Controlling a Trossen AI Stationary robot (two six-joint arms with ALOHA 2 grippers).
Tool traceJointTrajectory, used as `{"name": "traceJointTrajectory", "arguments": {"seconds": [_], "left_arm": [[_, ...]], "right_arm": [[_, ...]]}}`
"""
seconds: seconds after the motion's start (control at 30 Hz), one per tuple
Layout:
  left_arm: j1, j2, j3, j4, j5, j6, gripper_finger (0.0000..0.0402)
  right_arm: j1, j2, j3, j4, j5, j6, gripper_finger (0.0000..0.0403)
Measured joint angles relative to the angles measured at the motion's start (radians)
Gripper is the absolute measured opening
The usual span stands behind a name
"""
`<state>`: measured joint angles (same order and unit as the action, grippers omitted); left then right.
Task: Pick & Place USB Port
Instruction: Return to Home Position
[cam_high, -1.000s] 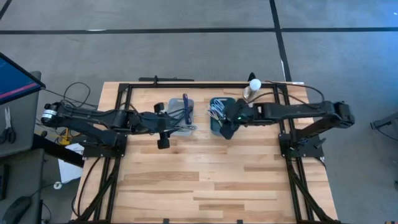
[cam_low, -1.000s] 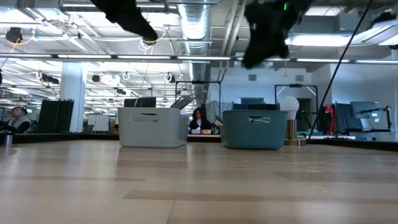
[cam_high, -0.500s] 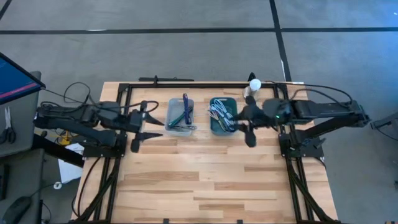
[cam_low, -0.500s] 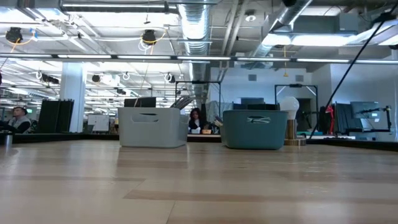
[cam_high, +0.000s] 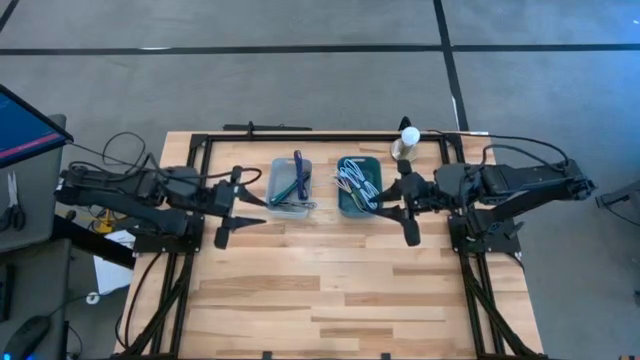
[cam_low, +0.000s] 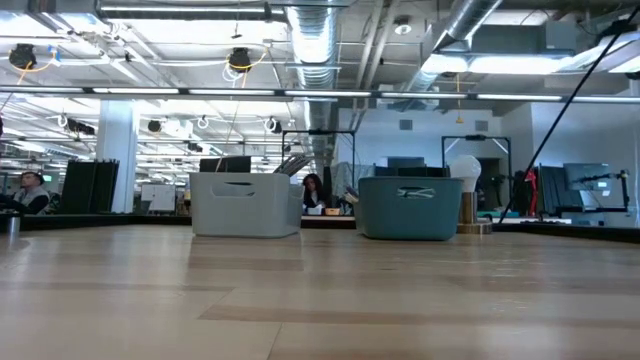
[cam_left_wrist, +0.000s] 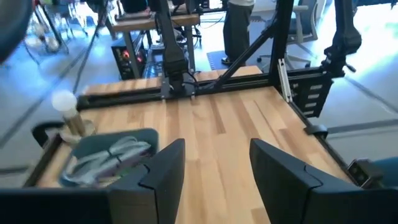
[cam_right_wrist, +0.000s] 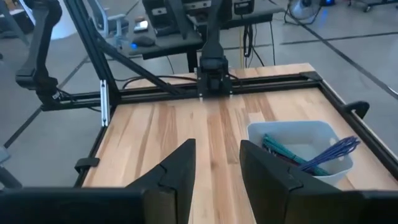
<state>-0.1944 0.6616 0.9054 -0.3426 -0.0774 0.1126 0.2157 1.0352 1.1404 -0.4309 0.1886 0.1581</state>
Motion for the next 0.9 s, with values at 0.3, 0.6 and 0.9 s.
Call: {"name": "traceJointTrajectory", "arguments": {"seconds": [0.3, 0.6, 0.9], "left_arm": [[-0.002, -0.048, 0.0, 0.048, 0.057, 0.047, 0.0182], [-0.001, -0.218, -0.01, -0.015, 0.147, 0.045, 0.0182], [-0.001, -0.378, -0.077, -0.033, 0.168, 0.014, 0.0182]], "right_arm": [[0.02, -0.053, -0.001, 0.046, 0.0, -0.089, 0.0118], [0.077, -0.174, -0.022, 0.031, 0.004, -0.131, 0.0118], [0.168, -0.362, -0.246, 0.16, 0.161, -0.097, 0.0118]]}}
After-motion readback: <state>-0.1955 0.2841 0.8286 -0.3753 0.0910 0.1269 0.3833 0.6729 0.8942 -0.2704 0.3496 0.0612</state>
